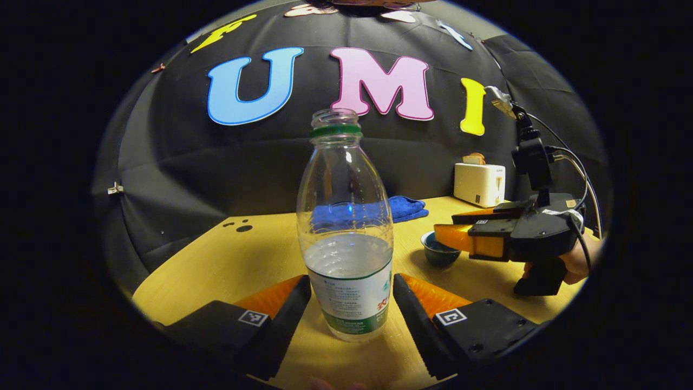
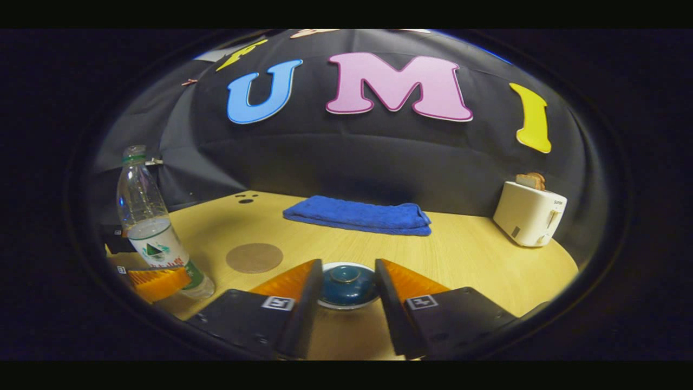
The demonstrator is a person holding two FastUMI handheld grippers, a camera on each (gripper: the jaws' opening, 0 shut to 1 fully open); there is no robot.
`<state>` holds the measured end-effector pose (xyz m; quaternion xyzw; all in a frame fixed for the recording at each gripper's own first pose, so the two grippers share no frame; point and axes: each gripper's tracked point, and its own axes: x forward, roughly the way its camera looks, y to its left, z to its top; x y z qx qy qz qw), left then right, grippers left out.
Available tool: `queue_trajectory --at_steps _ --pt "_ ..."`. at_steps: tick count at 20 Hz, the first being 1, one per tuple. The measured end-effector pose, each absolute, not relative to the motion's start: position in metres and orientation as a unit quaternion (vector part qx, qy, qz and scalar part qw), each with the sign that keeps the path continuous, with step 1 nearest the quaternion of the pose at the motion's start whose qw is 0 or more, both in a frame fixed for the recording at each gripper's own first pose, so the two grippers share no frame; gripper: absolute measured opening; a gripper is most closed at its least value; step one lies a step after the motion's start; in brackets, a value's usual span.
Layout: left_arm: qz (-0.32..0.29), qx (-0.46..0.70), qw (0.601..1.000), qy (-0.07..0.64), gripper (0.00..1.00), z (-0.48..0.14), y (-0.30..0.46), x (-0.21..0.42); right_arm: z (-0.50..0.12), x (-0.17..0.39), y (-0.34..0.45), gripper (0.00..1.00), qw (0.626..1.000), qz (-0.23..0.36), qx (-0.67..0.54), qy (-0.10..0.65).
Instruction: Open the teacup lid with one hand, grasp the water bottle and pour water into the teacup with the other hand; after pouring, place the water bottle on the coaster and then close the teacup lid.
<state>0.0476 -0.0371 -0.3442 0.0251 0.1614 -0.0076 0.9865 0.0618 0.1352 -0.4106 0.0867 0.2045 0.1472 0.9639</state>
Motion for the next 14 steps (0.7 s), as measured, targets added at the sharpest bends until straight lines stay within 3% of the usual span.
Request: queue_trajectory --at_steps 1,4,9,10,14 --pt "-0.007 0.024 0.987 0.161 0.96 -0.344 -0.037 0.048 -0.411 0.06 0.136 0.47 0.963 0.149 0.091 0.207" --pt "-0.007 0.024 0.987 0.161 0.96 -0.346 -0.038 0.049 -0.408 0.06 0.14 0.31 0.962 0.155 0.092 0.205" --pt "-0.009 0.025 0.986 0.162 0.96 -0.347 -0.041 0.052 -0.406 0.062 0.14 0.3 0.961 0.16 0.101 0.202" --pt "-0.009 0.025 0.986 0.163 0.96 -0.349 -0.04 0.053 -0.401 0.063 0.138 0.24 0.962 0.16 0.104 0.194" --pt "-0.008 0.023 0.986 0.165 0.96 -0.349 -0.04 0.051 -0.384 0.068 0.128 0.34 0.968 0.15 0.104 0.173"
